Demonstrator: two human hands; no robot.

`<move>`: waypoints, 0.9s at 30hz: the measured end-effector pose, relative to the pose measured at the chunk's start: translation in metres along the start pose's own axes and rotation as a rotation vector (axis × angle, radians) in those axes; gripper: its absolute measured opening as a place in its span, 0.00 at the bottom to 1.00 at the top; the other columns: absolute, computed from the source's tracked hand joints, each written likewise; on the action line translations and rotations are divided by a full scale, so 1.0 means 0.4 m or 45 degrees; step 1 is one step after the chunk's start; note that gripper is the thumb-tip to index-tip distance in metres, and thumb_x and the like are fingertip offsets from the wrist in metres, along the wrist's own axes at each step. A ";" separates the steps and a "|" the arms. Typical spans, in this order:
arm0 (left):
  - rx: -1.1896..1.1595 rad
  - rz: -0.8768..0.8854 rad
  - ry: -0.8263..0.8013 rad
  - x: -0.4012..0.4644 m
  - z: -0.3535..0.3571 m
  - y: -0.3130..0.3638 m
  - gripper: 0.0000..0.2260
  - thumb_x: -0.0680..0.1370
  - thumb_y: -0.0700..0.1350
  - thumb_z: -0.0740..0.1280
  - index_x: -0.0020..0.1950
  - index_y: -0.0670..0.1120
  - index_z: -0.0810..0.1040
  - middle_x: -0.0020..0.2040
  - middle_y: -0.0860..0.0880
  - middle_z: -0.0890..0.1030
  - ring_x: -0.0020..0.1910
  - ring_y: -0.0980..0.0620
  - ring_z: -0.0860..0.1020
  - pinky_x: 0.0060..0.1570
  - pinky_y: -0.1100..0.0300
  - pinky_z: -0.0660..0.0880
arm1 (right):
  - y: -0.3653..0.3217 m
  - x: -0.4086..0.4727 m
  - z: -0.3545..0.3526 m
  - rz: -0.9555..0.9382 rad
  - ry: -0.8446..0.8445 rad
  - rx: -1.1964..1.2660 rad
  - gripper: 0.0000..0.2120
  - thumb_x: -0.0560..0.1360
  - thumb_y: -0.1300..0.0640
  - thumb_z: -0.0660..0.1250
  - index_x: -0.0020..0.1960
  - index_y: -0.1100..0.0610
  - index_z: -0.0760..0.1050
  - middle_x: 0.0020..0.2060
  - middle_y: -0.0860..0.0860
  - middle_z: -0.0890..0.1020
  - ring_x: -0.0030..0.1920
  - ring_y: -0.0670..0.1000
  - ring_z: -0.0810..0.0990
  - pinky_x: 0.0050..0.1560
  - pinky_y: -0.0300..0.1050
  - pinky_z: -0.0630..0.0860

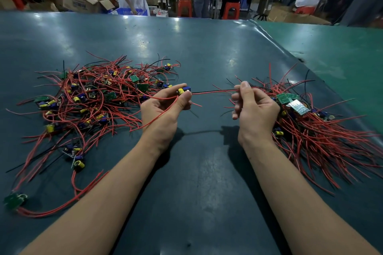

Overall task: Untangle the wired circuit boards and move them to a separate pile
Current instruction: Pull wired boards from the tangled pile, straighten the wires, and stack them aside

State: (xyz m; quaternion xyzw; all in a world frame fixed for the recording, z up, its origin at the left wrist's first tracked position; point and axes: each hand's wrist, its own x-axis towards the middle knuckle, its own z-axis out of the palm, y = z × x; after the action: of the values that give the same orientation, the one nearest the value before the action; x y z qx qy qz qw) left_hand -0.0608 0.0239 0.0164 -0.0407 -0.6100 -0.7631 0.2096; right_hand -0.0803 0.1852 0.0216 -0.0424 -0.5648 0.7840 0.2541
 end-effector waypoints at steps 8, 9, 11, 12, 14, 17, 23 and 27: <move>-0.131 0.080 0.457 0.036 -0.032 -0.007 0.08 0.77 0.37 0.70 0.55 0.37 0.79 0.41 0.47 0.81 0.37 0.57 0.79 0.45 0.63 0.77 | -0.007 0.023 -0.025 -0.038 0.302 0.046 0.13 0.81 0.57 0.63 0.38 0.57 0.75 0.24 0.45 0.75 0.20 0.44 0.67 0.20 0.36 0.63; -0.068 0.112 0.416 0.029 -0.027 -0.005 0.07 0.77 0.36 0.70 0.54 0.36 0.78 0.44 0.46 0.81 0.39 0.57 0.79 0.46 0.65 0.76 | -0.002 0.009 -0.020 -0.095 0.227 -0.047 0.12 0.81 0.56 0.63 0.39 0.55 0.75 0.25 0.45 0.75 0.21 0.44 0.68 0.22 0.37 0.65; 0.015 0.200 0.277 0.009 -0.006 -0.006 0.05 0.76 0.33 0.70 0.50 0.36 0.77 0.51 0.41 0.80 0.46 0.57 0.81 0.48 0.66 0.76 | 0.012 -0.033 0.007 -0.266 0.009 -0.277 0.10 0.80 0.53 0.65 0.40 0.50 0.77 0.30 0.45 0.77 0.26 0.46 0.72 0.29 0.42 0.69; 0.019 0.240 0.228 0.001 0.002 -0.006 0.06 0.75 0.31 0.70 0.49 0.37 0.75 0.53 0.40 0.80 0.48 0.55 0.82 0.49 0.65 0.76 | 0.016 -0.051 0.022 -0.330 -0.087 -0.359 0.08 0.78 0.52 0.65 0.41 0.48 0.78 0.32 0.45 0.78 0.29 0.48 0.73 0.32 0.44 0.70; 0.035 0.320 0.198 -0.002 0.001 -0.006 0.08 0.75 0.30 0.70 0.49 0.38 0.73 0.49 0.38 0.81 0.46 0.50 0.83 0.48 0.61 0.79 | 0.016 -0.066 0.036 -0.365 -0.237 -0.428 0.04 0.76 0.51 0.66 0.49 0.49 0.79 0.37 0.45 0.77 0.33 0.49 0.74 0.35 0.45 0.72; 0.211 0.444 0.218 0.000 -0.019 -0.001 0.07 0.75 0.37 0.72 0.50 0.41 0.76 0.41 0.48 0.81 0.38 0.54 0.82 0.43 0.60 0.79 | 0.016 -0.067 0.017 -0.436 -0.408 -0.504 0.13 0.75 0.55 0.67 0.59 0.55 0.79 0.41 0.47 0.76 0.37 0.45 0.75 0.38 0.39 0.72; 0.625 0.538 -0.123 -0.012 -0.016 -0.018 0.14 0.74 0.42 0.73 0.60 0.44 0.80 0.44 0.45 0.82 0.39 0.48 0.78 0.42 0.52 0.77 | 0.012 -0.097 0.032 -0.225 -0.715 -0.344 0.16 0.77 0.62 0.69 0.64 0.54 0.76 0.32 0.43 0.77 0.28 0.41 0.73 0.31 0.36 0.71; 0.461 0.293 -0.278 -0.019 -0.005 -0.014 0.17 0.75 0.40 0.73 0.63 0.45 0.78 0.50 0.47 0.84 0.44 0.48 0.81 0.50 0.40 0.78 | 0.000 -0.081 0.026 0.074 -0.664 -0.111 0.07 0.78 0.64 0.66 0.52 0.59 0.82 0.26 0.50 0.74 0.22 0.46 0.68 0.21 0.36 0.66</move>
State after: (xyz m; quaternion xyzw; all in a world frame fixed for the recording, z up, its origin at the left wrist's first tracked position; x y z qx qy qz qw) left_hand -0.0556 0.0250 0.0084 -0.1539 -0.7472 -0.6035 0.2320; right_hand -0.0558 0.1616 0.0182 0.1341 -0.6430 0.7503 0.0751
